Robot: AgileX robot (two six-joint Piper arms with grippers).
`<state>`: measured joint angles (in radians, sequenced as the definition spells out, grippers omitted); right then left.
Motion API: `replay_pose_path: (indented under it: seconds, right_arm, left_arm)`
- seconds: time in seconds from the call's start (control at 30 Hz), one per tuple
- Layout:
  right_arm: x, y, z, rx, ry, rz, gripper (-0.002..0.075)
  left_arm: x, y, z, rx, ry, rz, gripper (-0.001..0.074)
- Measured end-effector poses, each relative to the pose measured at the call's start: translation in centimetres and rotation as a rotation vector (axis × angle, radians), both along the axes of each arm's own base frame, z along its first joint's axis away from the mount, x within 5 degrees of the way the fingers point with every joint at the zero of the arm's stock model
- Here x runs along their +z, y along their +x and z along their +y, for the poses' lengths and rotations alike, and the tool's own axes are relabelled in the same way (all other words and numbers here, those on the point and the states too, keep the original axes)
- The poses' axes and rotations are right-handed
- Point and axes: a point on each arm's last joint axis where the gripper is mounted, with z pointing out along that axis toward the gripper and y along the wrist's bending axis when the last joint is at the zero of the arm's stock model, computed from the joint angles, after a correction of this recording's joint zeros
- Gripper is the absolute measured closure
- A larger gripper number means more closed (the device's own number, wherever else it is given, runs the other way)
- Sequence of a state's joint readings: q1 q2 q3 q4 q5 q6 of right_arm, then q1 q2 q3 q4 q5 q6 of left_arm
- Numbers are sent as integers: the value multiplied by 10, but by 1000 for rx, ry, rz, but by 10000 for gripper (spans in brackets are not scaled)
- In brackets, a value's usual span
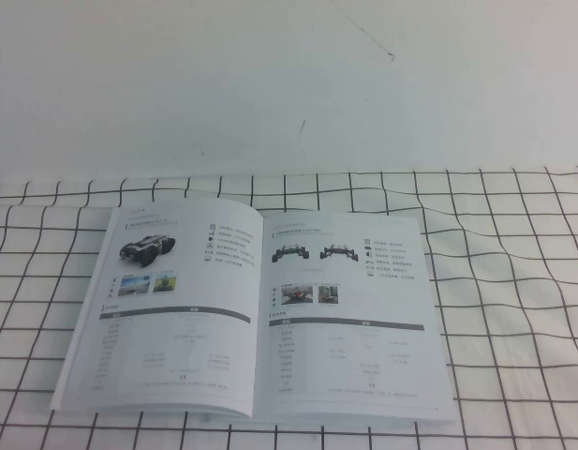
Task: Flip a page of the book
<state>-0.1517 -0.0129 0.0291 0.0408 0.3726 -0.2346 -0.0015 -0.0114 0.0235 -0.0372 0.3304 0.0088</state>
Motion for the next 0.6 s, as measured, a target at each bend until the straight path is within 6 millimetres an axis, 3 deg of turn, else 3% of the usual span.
replay_pose_path:
  seconds: [0.43,0.6]
  right_arm:
    - [0,0,0,0,0,0,728]
    - [2,1,0,0,12,-26,728]
  left_arm:
    - [1,0,0,0,2,-6,738]
    - [7,2,1,3,16,-86,738]
